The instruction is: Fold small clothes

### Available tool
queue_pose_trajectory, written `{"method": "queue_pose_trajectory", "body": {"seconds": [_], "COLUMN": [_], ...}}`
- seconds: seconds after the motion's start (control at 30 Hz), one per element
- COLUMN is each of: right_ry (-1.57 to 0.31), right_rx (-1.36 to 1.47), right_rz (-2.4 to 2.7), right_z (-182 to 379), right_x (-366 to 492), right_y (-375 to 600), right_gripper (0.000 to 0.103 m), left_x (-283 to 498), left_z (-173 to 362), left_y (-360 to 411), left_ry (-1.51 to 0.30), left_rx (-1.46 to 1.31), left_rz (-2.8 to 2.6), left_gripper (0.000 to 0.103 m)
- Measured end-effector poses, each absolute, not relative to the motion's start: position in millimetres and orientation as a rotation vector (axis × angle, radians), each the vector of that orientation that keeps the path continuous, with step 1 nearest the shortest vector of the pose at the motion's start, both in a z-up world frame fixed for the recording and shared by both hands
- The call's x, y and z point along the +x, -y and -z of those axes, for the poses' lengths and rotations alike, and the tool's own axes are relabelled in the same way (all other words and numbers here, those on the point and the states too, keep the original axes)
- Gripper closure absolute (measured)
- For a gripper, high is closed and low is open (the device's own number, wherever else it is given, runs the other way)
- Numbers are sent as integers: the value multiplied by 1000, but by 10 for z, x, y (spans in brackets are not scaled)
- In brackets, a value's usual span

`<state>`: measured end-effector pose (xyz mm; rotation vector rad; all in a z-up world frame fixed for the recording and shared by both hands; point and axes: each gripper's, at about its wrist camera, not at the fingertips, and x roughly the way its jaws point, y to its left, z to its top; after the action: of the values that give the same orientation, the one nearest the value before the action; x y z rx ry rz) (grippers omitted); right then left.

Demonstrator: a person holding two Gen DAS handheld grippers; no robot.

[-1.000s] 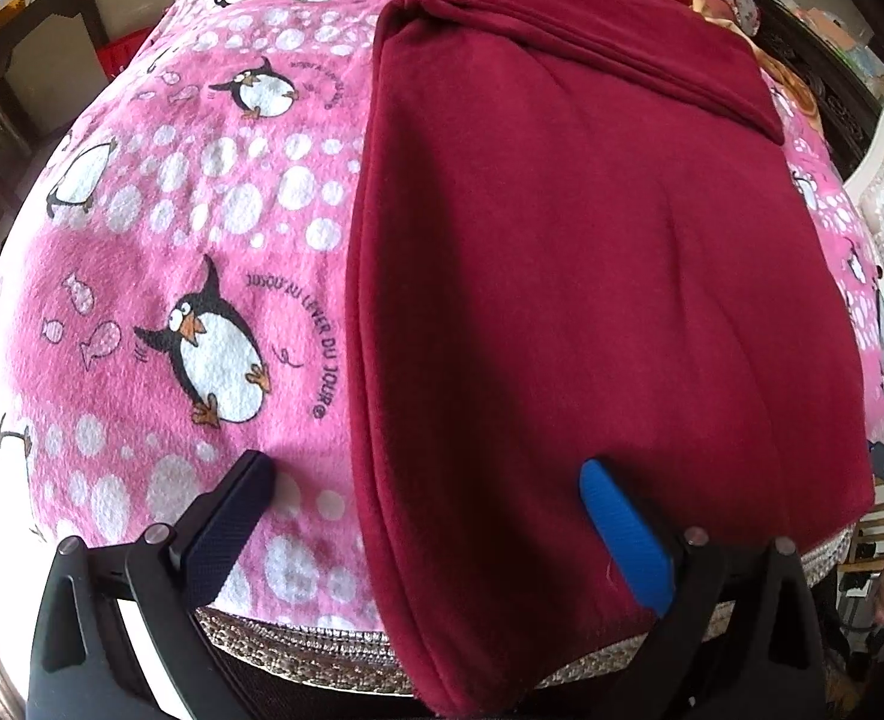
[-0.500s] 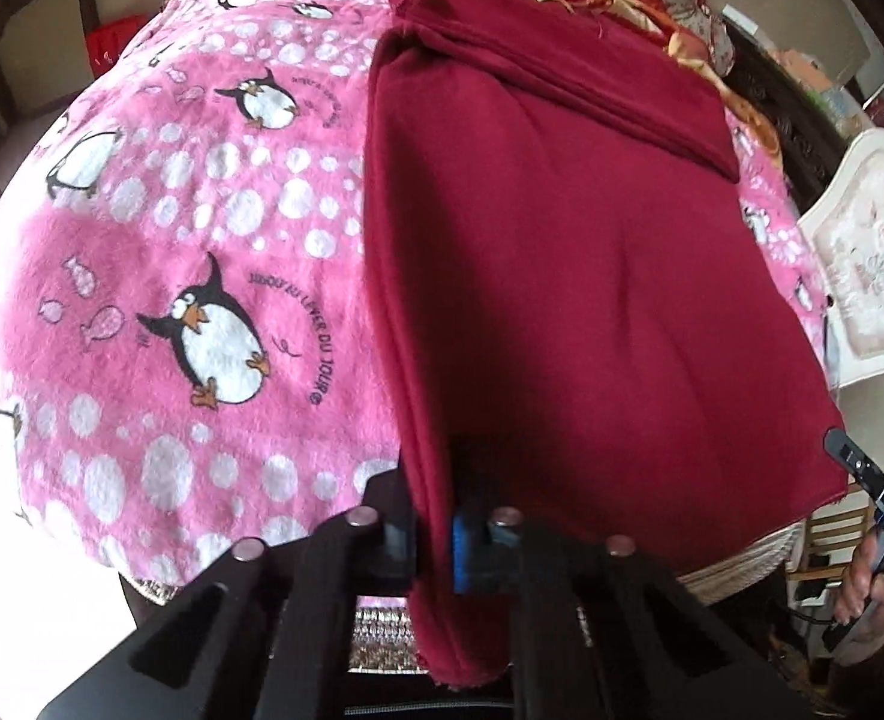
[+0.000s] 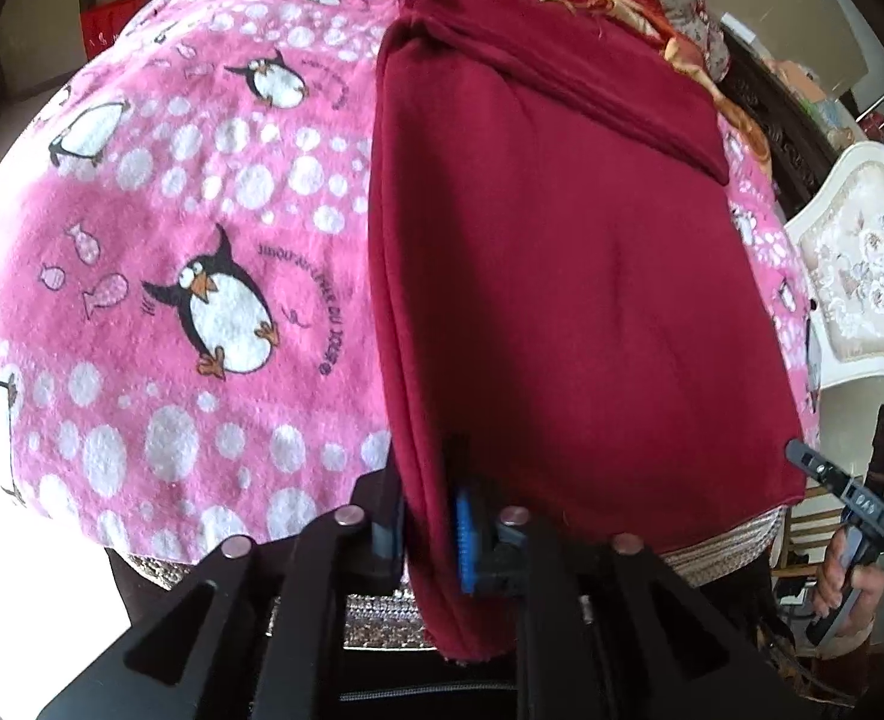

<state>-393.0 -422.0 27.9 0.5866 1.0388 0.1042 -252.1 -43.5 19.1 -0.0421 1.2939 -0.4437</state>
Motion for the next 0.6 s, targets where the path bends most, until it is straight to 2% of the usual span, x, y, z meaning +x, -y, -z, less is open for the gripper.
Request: {"method": "queue_pose_trajectory", "body": {"seconds": [0.07,0.17,0.23,0.27,0.3,0.4,0.6], "right_ry": [-1055,-1037,-1036,-1038,-1040,-976,-771], "right_rx": [635,695,697,680,663,702,703], "right_rz": [-130,-144,-160,-171,-196,-261,-271], "right_z": [-220,-156,-119,-123,-143,-310,-876], "right_x": [-3897,-3858,-3809,-3777,-3735,-3642,-3268], "right_y": [4257,4281,4247,4219,4189,4232,4489], "right_gripper": [93,92,94,101,103,103,103], "left_x": [-2523,-2506,-2485,-2469,-2433,-2262,-1765], "left_z": [-170,-143,-151,-171,-206,-388,-929], "left_y": [446,475,522,558,569,583,614], "left_ry": [-1294,-1293,-1293,-1297,-1305,-1281,-1110], "left_rx": [-52,-77,-53,-34,-40,-105,-208], "left_rz": [441,441,440,445,464,510,556], "left_gripper": [85,80,80,87,96,96,97]}}
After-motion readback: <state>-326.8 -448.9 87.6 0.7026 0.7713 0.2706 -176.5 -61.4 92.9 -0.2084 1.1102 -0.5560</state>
